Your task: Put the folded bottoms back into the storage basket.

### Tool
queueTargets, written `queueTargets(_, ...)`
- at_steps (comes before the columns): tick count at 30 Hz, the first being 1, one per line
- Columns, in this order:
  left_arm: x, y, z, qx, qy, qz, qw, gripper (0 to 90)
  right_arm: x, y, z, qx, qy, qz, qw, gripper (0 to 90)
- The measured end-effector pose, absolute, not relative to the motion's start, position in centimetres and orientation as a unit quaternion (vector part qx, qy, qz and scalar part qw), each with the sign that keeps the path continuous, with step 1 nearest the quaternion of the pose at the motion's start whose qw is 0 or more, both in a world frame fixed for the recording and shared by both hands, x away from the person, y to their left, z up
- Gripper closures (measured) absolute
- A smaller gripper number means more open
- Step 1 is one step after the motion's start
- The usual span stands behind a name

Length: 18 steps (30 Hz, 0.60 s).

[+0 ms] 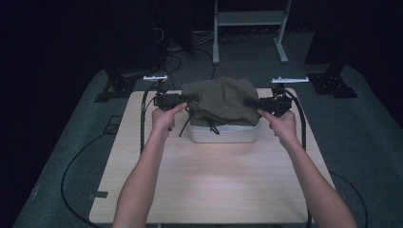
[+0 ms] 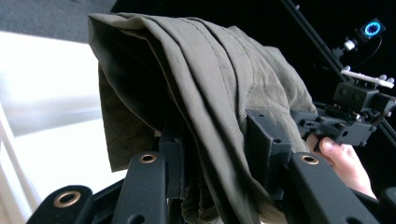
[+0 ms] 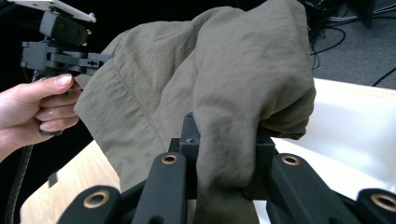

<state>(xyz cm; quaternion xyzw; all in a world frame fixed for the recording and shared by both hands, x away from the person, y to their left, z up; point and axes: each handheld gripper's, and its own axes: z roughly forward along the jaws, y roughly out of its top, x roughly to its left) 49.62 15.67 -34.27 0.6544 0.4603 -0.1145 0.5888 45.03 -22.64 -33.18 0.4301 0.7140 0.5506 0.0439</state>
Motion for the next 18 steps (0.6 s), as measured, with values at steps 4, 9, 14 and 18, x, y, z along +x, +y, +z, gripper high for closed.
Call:
queueTargets(4, 50.5, 15.2, -33.7, 0.652, 0.463, -0.106, 0.591, 61.8, 45.9, -23.0, -33.0, 0.437, 0.707, 0.554, 0.048, 73.8)
queueTargets(9, 51.4, 14.8, -33.5, 0.658, 0.467, -0.095, 0.583, 61.7, 46.8, -23.2, -33.3, 0.445, 0.7, 0.556, 0.047, 73.7)
queueTargets(14, 51.9, 14.7, -34.4, 0.667, 0.47, -0.084, 0.572, 61.7, 47.9, -23.1, -34.3, 0.453, 0.701, 0.549, 0.042, 73.7)
queueTargets(18, 52.2, 14.6, -35.8, 0.663, 0.482, -0.08, 0.568, 61.7, 48.6, -22.9, -35.4, 0.461, 0.704, 0.54, 0.039, 73.7)
